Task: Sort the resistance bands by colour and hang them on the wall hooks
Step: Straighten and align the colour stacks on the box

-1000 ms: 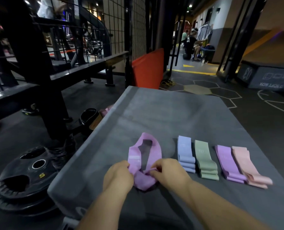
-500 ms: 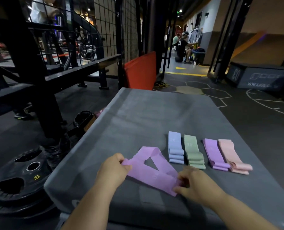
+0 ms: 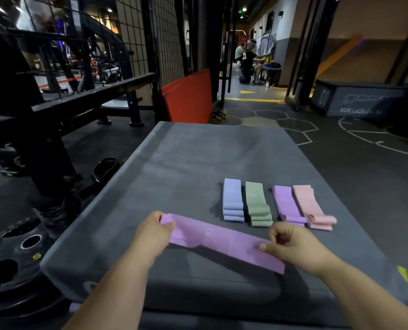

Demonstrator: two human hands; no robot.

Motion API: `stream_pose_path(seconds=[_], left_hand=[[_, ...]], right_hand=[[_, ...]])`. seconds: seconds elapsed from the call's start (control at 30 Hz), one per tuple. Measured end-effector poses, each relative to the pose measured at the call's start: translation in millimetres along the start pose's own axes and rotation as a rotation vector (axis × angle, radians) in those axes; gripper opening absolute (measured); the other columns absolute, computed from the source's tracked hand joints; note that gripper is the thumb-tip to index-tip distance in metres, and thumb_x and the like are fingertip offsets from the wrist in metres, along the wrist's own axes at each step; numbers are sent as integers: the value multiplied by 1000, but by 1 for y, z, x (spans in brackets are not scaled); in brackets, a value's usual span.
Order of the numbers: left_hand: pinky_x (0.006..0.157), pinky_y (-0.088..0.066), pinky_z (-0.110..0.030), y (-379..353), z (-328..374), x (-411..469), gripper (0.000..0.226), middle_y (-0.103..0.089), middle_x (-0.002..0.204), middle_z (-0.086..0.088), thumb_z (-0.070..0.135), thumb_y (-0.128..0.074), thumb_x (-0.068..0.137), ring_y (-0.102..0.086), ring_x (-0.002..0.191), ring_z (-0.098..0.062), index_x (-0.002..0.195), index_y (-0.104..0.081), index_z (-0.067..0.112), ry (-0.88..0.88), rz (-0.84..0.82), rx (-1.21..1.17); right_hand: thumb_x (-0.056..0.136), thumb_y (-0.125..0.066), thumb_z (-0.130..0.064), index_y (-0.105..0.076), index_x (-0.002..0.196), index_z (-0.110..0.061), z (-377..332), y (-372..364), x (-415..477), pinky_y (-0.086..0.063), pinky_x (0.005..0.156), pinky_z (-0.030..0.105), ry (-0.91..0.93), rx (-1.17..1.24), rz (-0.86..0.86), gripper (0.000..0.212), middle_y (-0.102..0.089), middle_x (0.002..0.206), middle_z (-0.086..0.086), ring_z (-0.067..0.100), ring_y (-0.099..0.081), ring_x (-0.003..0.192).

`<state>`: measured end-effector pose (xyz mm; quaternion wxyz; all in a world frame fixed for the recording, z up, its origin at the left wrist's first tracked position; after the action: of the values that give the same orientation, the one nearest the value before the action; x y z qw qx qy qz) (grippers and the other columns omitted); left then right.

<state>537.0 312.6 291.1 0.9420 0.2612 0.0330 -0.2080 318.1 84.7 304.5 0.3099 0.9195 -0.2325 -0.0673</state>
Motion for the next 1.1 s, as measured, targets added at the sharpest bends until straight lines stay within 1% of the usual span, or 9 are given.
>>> stream_pose_path(seconds=[0.07, 0.13, 0.37, 0.47, 0.53, 0.6, 0.67, 0.8, 1.1], left_hand=[[81, -55, -41, -4, 1, 1, 10, -65, 93, -9, 15, -57, 87, -62, 82, -30, 96, -59, 13, 22, -12, -72], [70, -53, -36, -10, 1, 2, 13, -66, 92, -11, 15, -62, 80, -58, 71, -27, 93, -60, 13, 33, -46, -138], [58, -47, -29, -26, 4, 7, 18, -67, 93, -12, 5, -70, 80, -58, 69, -23, 92, -59, 13, 33, -100, -220], [49, -41, -24, -32, 9, 1, 23, -63, 81, -7, 10, -74, 78, -51, 57, -17, 94, -58, 11, -7, -124, -135], [45, -36, -22, -38, 10, -2, 26, -61, 78, -6, 11, -75, 76, -47, 52, -15, 95, -57, 10, -26, -146, -85], [47, -37, -23, -43, 10, -3, 27, -63, 80, -5, 12, -77, 74, -48, 54, -14, 94, -58, 13, -28, -159, -46], [51, -38, -25, -46, 10, -2, 26, -65, 82, -4, 13, -78, 73, -49, 57, -15, 91, -59, 16, -31, -166, -28], [56, -40, -26, -51, 12, -4, 22, -66, 84, -2, 13, -76, 74, -55, 67, -18, 89, -61, 20, -52, -198, -24], [63, -43, -26, -57, 24, -18, 10, -65, 78, 4, 15, -71, 82, -56, 70, -14, 85, -62, 17, -145, -301, -29]], right_hand=[[72, -79, -40, -56, 62, -31, 7, 11, 0, -33, 53, 20, -14, -85, 56, 26, -47, 53, -12, 3, -39, 52], [73, -79, -41, -60, 62, -33, 11, 22, -1, -32, 51, 16, -38, -140, 100, 23, -46, 50, -13, 2, -38, 50], [78, -71, -48, -63, 66, -15, 27, 40, -1, -33, 54, 22, -141, -205, 164, 36, -46, 54, -11, 9, -42, 56], [80, -69, -48, -56, 59, -21, 30, 40, 1, -36, 56, 25, -162, -397, 112, 36, -50, 54, -10, 10, -48, 59], [80, -69, -43, -59, 67, -29, 25, 36, 1, -40, 62, 23, -119, -526, 76, 21, -58, 69, -14, 11, -55, 75], [80, -69, -43, -66, 88, -33, 16, 33, 1, -38, 73, 22, -52, -579, 106, 14, -58, 87, -16, 10, -54, 91], [81, -68, -46, -66, 105, -30, 9, 25, 2, -37, 84, 24, 14, -593, 150, 29, -59, 101, -11, 13, -51, 103], [85, -62, -49, -66, 117, -28, 2, -3, 8, -38, 95, 25, 87, -551, 102, 38, -60, 112, -7, 17, -50, 110], [81, -60, -56, -58, 97, -28, -4, -35, 17, -41, 75, 28, -37, -564, 67, 32, -62, 103, -5, 18, -54, 101]])
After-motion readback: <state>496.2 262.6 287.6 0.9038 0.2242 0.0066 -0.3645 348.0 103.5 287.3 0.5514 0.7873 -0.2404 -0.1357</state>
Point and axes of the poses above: each hand's wrist, its own x-axis towards the middle knuckle, its own y-axis out of the back of the hand, z = x × y, the point moved 4 cm from there along x, towards the middle knuckle
